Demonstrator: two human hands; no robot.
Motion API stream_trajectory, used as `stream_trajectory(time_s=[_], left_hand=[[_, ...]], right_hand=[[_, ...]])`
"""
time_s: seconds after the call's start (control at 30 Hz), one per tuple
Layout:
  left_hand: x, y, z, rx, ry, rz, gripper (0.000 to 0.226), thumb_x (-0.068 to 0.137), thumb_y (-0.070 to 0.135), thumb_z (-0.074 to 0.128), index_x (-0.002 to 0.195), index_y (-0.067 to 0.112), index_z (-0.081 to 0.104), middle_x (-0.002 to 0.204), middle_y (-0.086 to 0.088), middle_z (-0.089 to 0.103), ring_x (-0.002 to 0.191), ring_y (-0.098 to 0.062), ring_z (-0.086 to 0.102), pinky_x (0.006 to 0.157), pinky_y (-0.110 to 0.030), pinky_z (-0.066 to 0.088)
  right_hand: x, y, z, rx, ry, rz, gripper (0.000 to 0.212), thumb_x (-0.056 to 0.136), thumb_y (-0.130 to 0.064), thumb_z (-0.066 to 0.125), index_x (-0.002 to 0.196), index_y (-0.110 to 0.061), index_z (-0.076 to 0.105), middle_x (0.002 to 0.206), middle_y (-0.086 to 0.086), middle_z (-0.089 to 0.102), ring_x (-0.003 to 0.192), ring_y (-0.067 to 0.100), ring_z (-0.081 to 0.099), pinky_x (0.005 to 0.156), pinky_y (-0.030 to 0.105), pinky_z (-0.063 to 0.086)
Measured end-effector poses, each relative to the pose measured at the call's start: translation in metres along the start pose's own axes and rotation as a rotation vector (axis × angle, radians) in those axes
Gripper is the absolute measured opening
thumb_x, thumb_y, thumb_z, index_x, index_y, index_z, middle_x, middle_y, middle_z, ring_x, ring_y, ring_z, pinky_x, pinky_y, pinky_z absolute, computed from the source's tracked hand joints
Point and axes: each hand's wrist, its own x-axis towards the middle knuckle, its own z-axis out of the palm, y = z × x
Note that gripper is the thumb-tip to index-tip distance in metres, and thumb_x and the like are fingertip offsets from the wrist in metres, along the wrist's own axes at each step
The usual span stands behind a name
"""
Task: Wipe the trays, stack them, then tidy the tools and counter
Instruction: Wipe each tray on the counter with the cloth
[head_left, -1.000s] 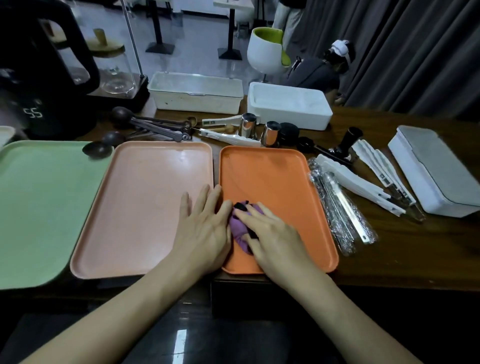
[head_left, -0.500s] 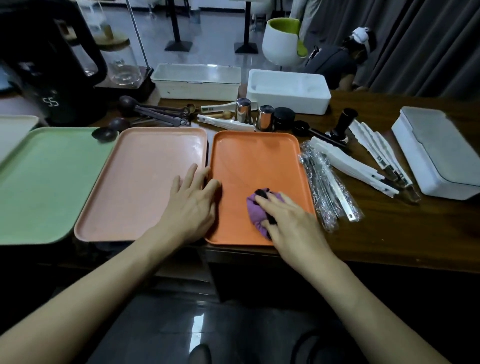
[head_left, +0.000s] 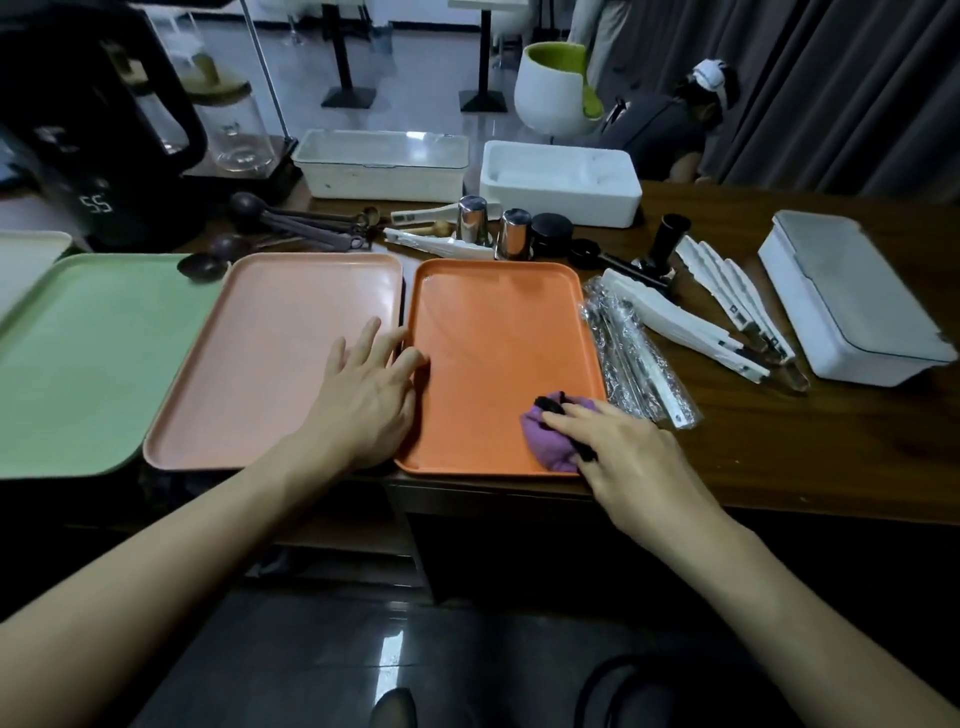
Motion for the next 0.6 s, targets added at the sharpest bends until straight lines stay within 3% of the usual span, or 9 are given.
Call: stream_trajectory(time_s=[0.13, 0.27, 0.43, 0.6], left_hand=[[-0.001, 0.003, -0.002, -0.023, 0.010, 0.012, 0.056, 0.091, 0.037, 0.023, 0.138, 0.019, 0.047, 0.160, -0.012, 0.028, 0.155, -0.036, 0.010, 0.120, -0.059, 0.017], [-0.002, -0.001, -0.003, -0.028, 0.010, 0.043, 0.064, 0.087, 0.040, 0.016, 0.136, 0.017, 0.050, 0.159, -0.013, 0.032, 0.155, -0.036, 0.013, 0.118, -0.057, 0.019], [0.002, -0.012, -0.014, -0.068, -0.034, 0.081, 0.078, 0.087, 0.050, 0.004, 0.145, 0.024, 0.049, 0.164, -0.007, 0.029, 0.156, -0.029, 0.009, 0.121, -0.053, 0.016], [-0.007, -0.017, -0.017, -0.106, -0.099, 0.082, 0.070, 0.095, 0.040, 0.018, 0.164, 0.027, 0.007, 0.171, 0.003, 0.012, 0.158, -0.022, -0.001, 0.125, -0.051, 0.008]], right_hand=[[0.009, -0.020, 0.013, 0.052, 0.040, -0.055, 0.059, 0.094, -0.011, 0.060, 0.143, -0.044, 0.051, 0.146, -0.014, 0.054, 0.136, 0.013, 0.047, 0.103, 0.038, 0.047], [0.037, -0.072, 0.041, 0.109, 0.021, -0.206, 0.058, 0.091, -0.015, 0.064, 0.141, -0.044, 0.054, 0.146, -0.015, 0.054, 0.139, 0.012, 0.042, 0.100, 0.037, 0.048], [0.045, -0.074, 0.049, 0.201, -0.025, -0.139, 0.059, 0.092, -0.024, 0.065, 0.142, -0.050, 0.050, 0.151, -0.019, 0.047, 0.140, 0.012, 0.043, 0.104, 0.035, 0.045], [0.045, -0.083, 0.053, 0.148, 0.015, -0.110, 0.055, 0.093, -0.027, 0.061, 0.141, -0.050, 0.048, 0.145, -0.018, 0.051, 0.133, 0.012, 0.047, 0.097, 0.032, 0.045]])
